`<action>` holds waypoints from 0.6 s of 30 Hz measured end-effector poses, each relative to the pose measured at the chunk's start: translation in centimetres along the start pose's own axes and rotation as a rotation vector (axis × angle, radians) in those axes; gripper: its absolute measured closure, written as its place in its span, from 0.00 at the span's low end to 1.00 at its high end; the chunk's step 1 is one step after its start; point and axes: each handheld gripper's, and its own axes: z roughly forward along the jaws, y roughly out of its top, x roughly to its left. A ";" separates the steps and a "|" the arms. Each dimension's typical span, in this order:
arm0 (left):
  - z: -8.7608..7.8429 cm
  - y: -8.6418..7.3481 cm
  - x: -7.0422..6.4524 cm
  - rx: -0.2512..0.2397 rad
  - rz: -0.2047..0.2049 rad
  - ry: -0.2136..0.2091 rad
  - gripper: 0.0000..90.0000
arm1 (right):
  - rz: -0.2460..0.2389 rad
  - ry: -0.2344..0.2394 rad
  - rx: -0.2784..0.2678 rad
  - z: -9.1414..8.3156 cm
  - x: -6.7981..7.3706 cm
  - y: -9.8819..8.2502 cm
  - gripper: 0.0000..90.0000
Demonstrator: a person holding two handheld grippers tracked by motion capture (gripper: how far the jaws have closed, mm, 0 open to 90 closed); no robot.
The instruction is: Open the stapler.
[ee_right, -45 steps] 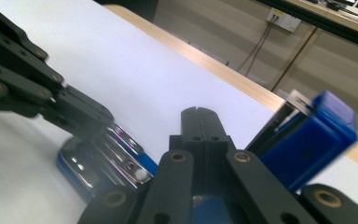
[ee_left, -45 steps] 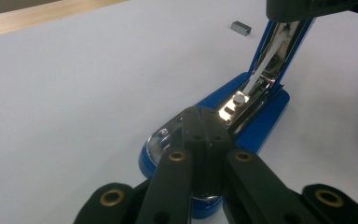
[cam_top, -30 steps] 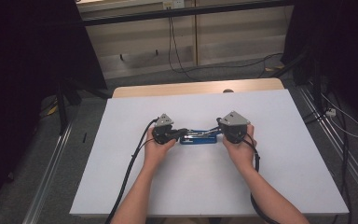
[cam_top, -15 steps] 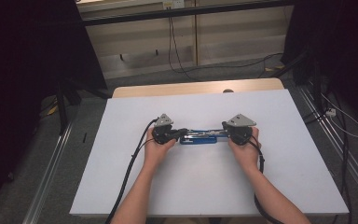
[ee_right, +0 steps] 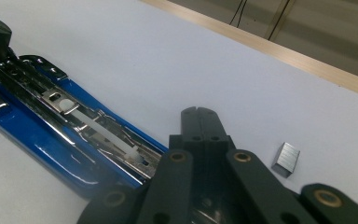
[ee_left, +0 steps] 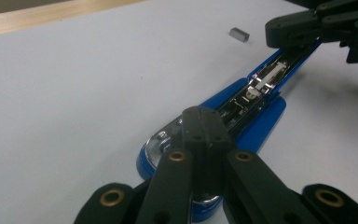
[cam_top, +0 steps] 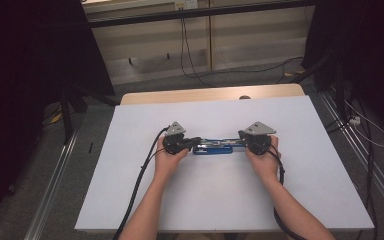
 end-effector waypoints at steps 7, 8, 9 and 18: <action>-0.2 0.1 -0.1 -0.014 -0.022 0.006 1.00 | 0.033 0.008 0.001 0.0 -0.5 -0.2 1.00; -0.2 0.1 -0.1 -0.015 -0.031 0.003 0.98 | 0.036 0.011 0.004 0.0 -0.5 -0.2 1.00; -0.3 0.2 -0.2 -0.012 -0.031 0.006 0.97 | 0.035 0.013 0.005 0.0 -0.5 -0.2 1.00; -1.3 0.9 -0.6 -0.017 -0.031 0.024 0.65 | 0.066 0.006 0.016 -0.4 -1.7 0.3 0.86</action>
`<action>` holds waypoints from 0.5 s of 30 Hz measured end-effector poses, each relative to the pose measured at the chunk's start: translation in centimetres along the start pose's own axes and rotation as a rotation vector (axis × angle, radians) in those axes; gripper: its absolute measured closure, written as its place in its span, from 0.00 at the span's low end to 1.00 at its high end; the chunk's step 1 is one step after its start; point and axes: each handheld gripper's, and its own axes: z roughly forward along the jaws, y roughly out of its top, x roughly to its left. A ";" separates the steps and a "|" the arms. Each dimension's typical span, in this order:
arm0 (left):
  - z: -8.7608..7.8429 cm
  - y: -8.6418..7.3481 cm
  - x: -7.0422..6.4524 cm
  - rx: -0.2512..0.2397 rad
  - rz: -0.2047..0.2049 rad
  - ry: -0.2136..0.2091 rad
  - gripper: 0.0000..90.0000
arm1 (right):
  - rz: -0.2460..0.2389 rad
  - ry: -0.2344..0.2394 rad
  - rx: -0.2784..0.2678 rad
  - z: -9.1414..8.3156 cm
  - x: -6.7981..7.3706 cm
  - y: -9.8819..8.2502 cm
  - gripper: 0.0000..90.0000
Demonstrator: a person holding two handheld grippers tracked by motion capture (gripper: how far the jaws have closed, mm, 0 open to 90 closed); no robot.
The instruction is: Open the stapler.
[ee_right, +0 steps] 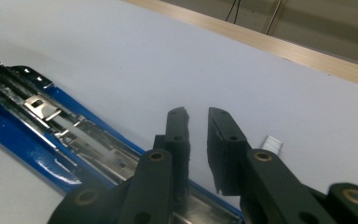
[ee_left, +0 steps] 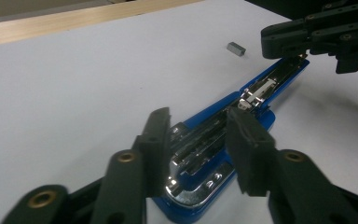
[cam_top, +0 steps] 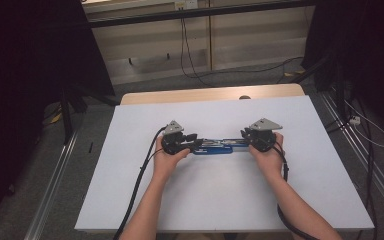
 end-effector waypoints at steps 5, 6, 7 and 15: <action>-1.2 0.4 0.1 -0.011 -0.044 0.014 0.31 | 0.040 -0.033 -0.003 -0.2 -1.9 0.8 0.61; -1.4 0.4 0.1 -0.016 -0.051 0.021 0.24 | 0.048 -0.032 0.005 -0.2 -2.3 1.0 0.55; -1.7 0.4 0.2 -0.017 -0.046 0.031 0.19 | 0.052 -0.028 0.030 -0.1 -2.7 1.2 0.49; -3.1 0.2 0.8 -0.032 -0.081 0.064 0.12 | 0.125 -0.077 0.070 0.6 -4.6 1.2 0.32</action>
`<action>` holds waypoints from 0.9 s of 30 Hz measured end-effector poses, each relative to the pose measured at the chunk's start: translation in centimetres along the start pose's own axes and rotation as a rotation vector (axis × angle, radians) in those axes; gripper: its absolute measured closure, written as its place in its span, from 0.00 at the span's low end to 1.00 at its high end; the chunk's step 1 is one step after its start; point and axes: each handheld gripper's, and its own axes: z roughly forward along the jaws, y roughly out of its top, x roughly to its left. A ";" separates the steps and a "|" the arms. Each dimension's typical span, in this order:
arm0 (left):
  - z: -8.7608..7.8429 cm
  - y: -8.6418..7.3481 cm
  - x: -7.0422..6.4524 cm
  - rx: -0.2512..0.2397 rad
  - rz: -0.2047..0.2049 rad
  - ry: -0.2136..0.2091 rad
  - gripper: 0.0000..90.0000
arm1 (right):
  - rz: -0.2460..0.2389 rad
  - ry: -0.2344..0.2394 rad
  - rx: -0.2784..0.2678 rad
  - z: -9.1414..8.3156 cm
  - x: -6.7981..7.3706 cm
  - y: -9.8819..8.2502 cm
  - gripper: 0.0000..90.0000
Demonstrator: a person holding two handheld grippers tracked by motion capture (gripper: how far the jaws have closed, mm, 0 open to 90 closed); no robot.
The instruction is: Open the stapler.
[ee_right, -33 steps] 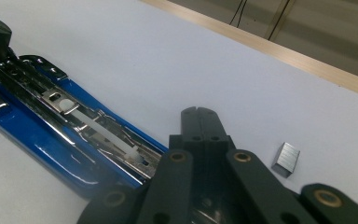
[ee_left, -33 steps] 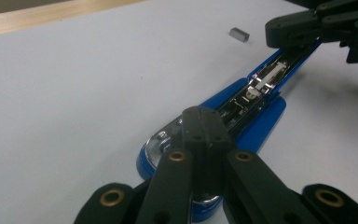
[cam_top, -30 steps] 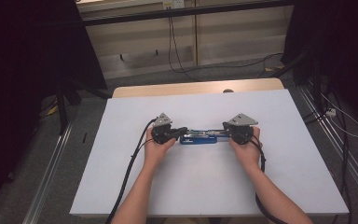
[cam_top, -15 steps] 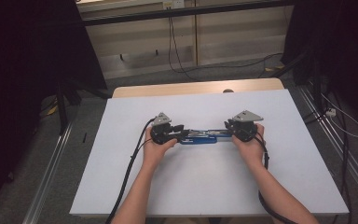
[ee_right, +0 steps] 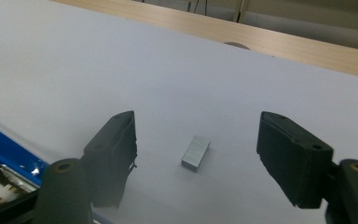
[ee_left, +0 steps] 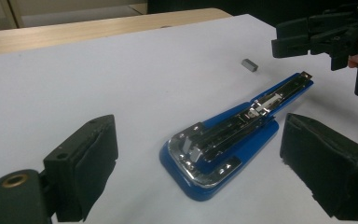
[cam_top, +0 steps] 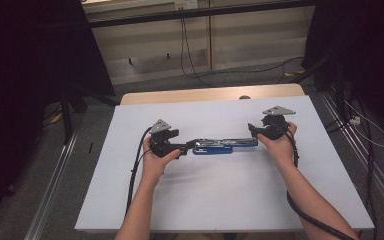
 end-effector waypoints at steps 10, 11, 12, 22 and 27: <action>-0.4 -0.1 0.5 -0.001 -0.006 0.025 0.11 | 0.008 -0.022 0.063 1.7 -0.4 -0.3 0.34; -0.4 -0.1 0.5 -0.003 -0.007 0.026 0.11 | 0.019 -0.027 0.067 1.8 -0.4 -0.3 0.35; -0.5 -0.1 0.6 -0.005 -0.007 0.027 0.11 | 0.026 -0.026 0.073 1.9 -0.5 -0.3 0.37; -0.8 -0.1 0.8 -0.009 -0.014 0.034 0.11 | 0.032 -0.031 0.121 2.5 -0.4 -0.4 0.61; -0.7 -0.1 1.0 -0.014 -0.021 0.033 0.11 | 0.037 -0.013 0.134 2.7 -0.4 -0.4 0.70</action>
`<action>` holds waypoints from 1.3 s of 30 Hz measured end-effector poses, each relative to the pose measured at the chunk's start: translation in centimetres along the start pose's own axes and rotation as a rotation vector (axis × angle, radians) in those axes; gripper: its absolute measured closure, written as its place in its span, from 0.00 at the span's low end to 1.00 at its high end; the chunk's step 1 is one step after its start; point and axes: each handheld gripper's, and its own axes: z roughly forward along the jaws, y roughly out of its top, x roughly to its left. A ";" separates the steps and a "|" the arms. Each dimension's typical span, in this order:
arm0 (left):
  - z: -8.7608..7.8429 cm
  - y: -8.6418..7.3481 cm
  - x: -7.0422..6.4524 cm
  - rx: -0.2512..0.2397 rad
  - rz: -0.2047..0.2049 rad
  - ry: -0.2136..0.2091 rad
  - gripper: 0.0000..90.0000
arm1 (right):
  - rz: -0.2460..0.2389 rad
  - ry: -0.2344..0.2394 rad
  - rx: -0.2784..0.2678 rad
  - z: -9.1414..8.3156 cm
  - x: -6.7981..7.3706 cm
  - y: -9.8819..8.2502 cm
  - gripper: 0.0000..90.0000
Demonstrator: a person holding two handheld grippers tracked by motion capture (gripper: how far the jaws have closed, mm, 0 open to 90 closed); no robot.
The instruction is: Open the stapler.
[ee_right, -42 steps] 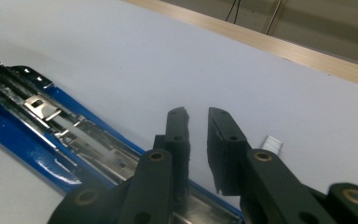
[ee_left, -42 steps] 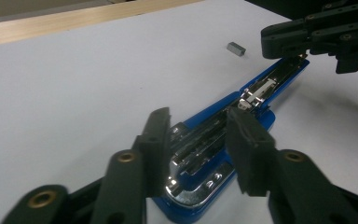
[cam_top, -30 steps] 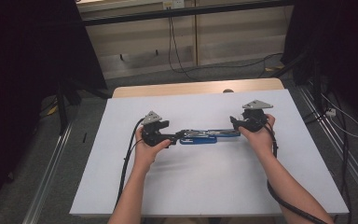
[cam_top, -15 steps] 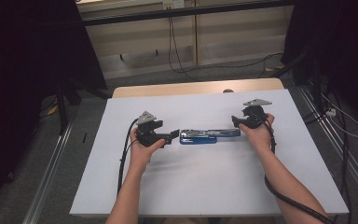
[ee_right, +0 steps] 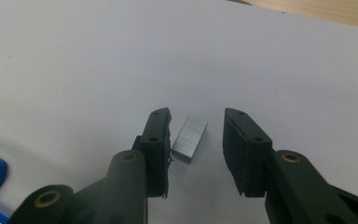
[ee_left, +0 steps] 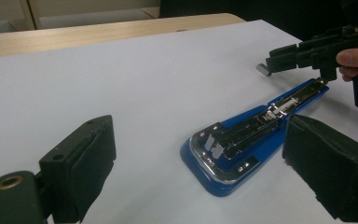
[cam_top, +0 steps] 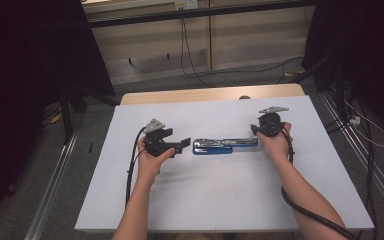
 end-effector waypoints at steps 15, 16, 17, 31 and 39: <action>-0.3 0.1 0.1 -0.005 0.000 0.009 0.11 | 0.002 0.041 0.038 0.7 -0.1 -0.2 0.88; -0.3 0.1 0.1 -0.005 0.001 0.010 0.11 | 0.000 0.044 0.042 0.7 -0.1 -0.1 0.88; -0.4 0.1 0.2 -0.004 0.003 0.012 0.11 | -0.007 0.046 0.043 0.7 -0.1 -0.1 0.88; -1.0 0.2 0.4 -0.002 0.002 0.010 0.10 | -0.040 0.125 0.033 -0.2 -0.6 0.1 0.88; -1.3 0.2 0.4 0.009 0.008 0.012 0.10 | -0.078 0.187 0.010 -1.3 0.0 0.6 0.88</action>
